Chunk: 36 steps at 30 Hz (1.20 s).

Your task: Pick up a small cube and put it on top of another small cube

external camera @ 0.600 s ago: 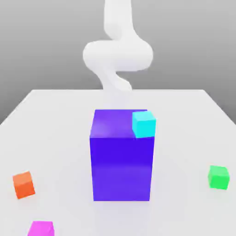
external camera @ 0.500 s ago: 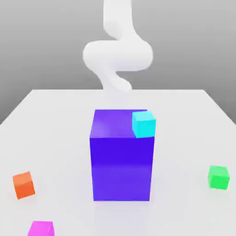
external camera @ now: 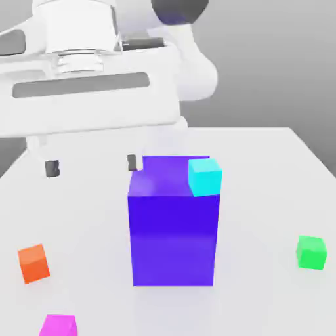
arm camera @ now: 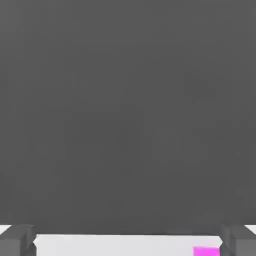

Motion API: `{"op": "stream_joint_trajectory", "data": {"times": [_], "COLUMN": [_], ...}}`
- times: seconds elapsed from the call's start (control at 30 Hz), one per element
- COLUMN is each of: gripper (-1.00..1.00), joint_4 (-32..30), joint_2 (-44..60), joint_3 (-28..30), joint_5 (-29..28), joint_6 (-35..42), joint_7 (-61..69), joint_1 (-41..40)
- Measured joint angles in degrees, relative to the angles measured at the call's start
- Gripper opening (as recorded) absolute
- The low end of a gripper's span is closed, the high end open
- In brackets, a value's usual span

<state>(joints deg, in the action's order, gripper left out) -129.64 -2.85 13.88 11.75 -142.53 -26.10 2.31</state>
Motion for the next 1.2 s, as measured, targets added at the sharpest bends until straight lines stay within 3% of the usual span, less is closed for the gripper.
{"op": "stream_joint_trajectory", "data": {"times": [0.4,0.53,0.57,0.8,0.93,1.2], "gripper": [0.0,0.0,-1.0,-1.0,-1.0,-1.0], "joint_4": [0.95,2.55,2.98,3.04,1.28,-5.57], "joint_2": [23.81,32.05,33.87,34.17,27.18,19.63], "joint_3": [1.76,-0.65,-1.49,-1.62,0.98,-9.79], "joint_5": [1.13,3.53,4.21,4.31,1.12,-2.63], "joint_6": [-7.03,-12.46,-13.82,-13.97,-8.78,-7.63], "joint_7": [7.5,9.85,10.36,10.45,8.26,17.13], "joint_1": [-4.95,-7.4,-8.1,-8.21,-6.07,3.58]}}
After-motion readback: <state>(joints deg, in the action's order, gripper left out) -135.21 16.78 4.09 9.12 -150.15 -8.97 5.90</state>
